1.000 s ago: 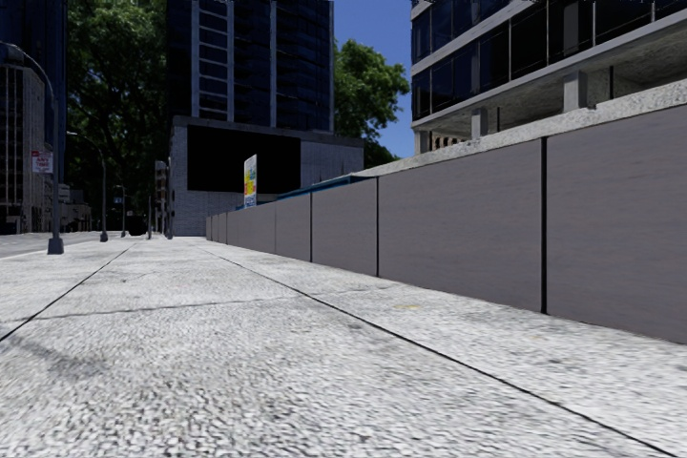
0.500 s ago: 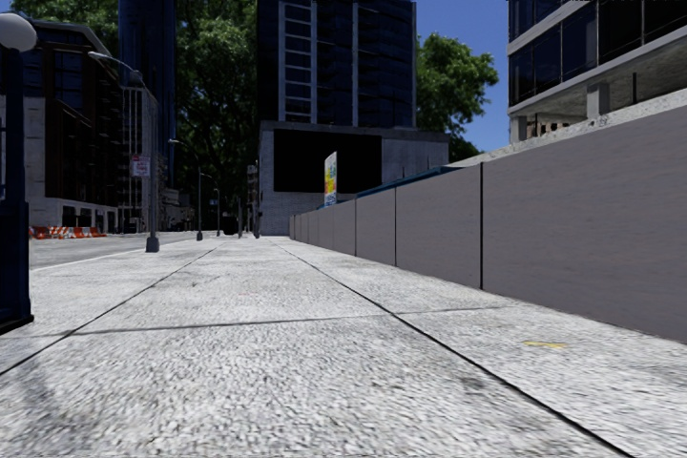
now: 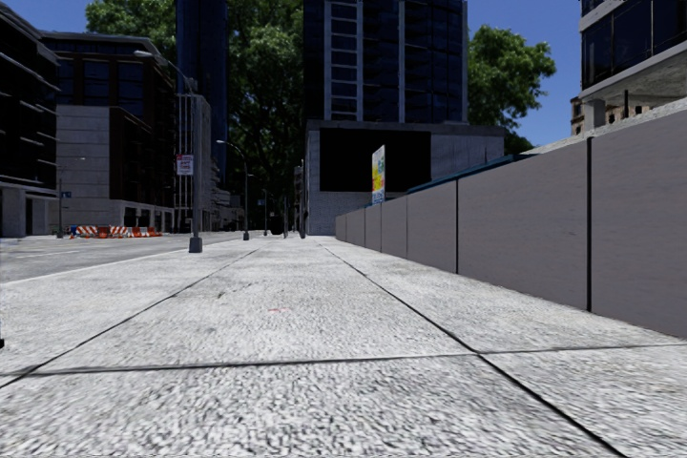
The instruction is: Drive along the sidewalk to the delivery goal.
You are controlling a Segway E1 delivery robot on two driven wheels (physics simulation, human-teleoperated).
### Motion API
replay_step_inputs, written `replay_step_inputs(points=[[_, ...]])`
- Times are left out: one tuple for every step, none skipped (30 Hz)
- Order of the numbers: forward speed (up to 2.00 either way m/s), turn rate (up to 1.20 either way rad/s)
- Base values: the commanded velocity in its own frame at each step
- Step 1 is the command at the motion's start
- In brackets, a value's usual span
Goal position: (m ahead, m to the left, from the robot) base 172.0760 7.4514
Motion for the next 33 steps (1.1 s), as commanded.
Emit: replay_step_inputs(points=[[2.00, 0.31], [2.00, 0.31], [2.00, 0.31], [2.00, 0.31], [2.00, 0.32], [2.00, 0.32], [2.00, 0.35], [2.00, 0.35], [2.00, 0.35], [2.00, 0.36], [2.00, 0.36], [2.00, 0.36], [2.00, 0.37], [2.00, 0.38], [2.00, 0.38], [2.00, 0.38], [2.00, 0.00], [2.00, 0.00], [2.00, 0.00], [2.00, 0.00], [2.00, 0.00], [2.00, 0.00], [2.00, 0.00], [2.00, 0.00], [2.00, 0.00], [2.00, 0.00], [2.00, 0.00], [2.00, 0.00], [2.00, 0.00], [2.00, 0.00], [2.00, 0.00], [2.00, 0.00], [2.00, 0.00]])
